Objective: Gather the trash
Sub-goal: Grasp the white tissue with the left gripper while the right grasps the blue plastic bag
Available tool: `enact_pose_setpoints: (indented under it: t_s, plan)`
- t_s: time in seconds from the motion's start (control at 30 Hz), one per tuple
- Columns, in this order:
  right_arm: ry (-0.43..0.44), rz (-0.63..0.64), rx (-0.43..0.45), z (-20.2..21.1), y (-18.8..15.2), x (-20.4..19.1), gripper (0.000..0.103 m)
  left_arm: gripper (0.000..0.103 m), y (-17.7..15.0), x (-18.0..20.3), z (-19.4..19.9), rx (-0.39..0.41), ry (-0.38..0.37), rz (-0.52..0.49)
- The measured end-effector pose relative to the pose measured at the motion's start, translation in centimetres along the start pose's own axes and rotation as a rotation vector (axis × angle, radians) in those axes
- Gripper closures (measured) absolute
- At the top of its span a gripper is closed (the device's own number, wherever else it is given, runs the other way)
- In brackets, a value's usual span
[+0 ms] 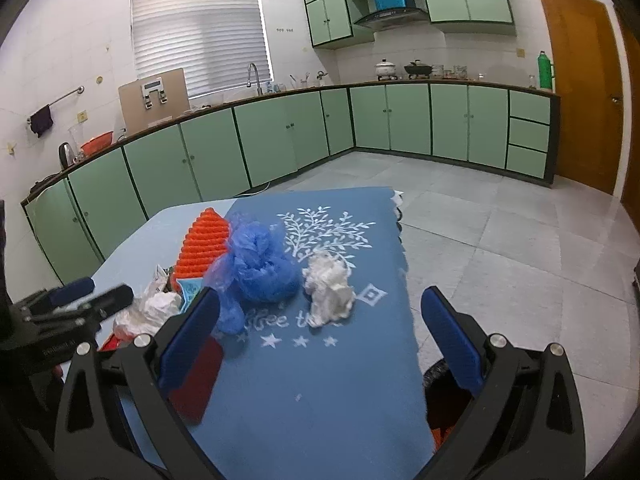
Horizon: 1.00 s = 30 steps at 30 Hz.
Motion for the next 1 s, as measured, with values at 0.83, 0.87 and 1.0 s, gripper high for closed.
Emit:
enact_pose_setpoints:
  t_s: [0.83, 0.87, 1.0]
  plan:
    - [0.053, 0.061, -0.073, -6.5, 2.1, -2.9, 0.023, 0.097, 1.2, -0.7, -3.1, -0.071, -0.092, 0.042]
    - [0.059, 0.062, -0.080, -6.9, 2.2, -3.1, 0.024, 0.097, 1.6, -0.8, -2.8, -0.058, -0.092, 0.046]
    - [0.080, 0.070, -0.087, -8.0, 2.7, -3.8, 0.029, 0.097, 3.1, -1.1, -2.8, -0.021, -0.094, 0.059]
Point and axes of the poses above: each gripper's, at about its wrist camera, not at the fingertips, and z roughly against the way its jaws point, x to its right, y to its top, the point moved 2 cm from there along -z, roughly the way its jaws point, and after that the axes turned 3 degrees about -y, right-handed, at the moved point
